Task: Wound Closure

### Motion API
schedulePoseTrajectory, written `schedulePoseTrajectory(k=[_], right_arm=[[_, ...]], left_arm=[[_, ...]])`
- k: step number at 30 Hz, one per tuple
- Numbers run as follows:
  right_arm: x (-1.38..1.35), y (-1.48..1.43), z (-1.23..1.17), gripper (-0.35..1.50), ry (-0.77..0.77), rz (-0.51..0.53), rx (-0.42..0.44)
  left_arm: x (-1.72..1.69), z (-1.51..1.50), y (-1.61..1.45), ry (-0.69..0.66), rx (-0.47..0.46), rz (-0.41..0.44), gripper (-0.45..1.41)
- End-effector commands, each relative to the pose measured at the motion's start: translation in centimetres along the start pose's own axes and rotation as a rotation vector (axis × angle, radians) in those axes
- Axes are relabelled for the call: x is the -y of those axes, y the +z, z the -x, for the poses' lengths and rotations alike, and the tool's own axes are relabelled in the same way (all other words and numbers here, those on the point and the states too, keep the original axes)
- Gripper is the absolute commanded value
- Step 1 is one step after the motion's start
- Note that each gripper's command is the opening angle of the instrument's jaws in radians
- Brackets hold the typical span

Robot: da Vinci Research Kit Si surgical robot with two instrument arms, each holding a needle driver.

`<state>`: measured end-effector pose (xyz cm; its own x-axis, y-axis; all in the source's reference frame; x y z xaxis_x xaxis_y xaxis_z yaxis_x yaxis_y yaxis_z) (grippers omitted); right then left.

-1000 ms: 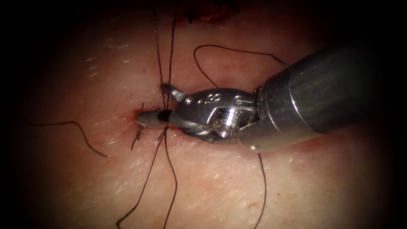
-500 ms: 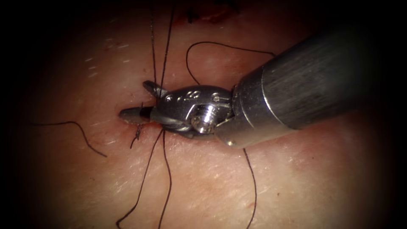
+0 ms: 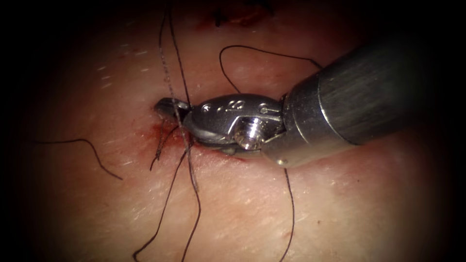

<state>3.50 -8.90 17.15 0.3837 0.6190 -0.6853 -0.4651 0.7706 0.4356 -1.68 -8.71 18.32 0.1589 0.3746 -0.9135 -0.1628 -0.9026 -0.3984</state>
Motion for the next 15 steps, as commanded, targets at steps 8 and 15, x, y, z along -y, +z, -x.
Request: schedulePoseTrajectory(k=[8,15], right_arm=[[0.13,-0.01,0.08,-0.35,0.001,-0.011,0.001],[0.05,-0.17,0.11,1.46,0.004,0.064,-0.029]], left_arm=[[-0.1,0.06,0.0,-0.003,-0.003,0.007,-0.45],[0.11,0.05,-0.55,0.0,0.032,-0.017,-0.45]])
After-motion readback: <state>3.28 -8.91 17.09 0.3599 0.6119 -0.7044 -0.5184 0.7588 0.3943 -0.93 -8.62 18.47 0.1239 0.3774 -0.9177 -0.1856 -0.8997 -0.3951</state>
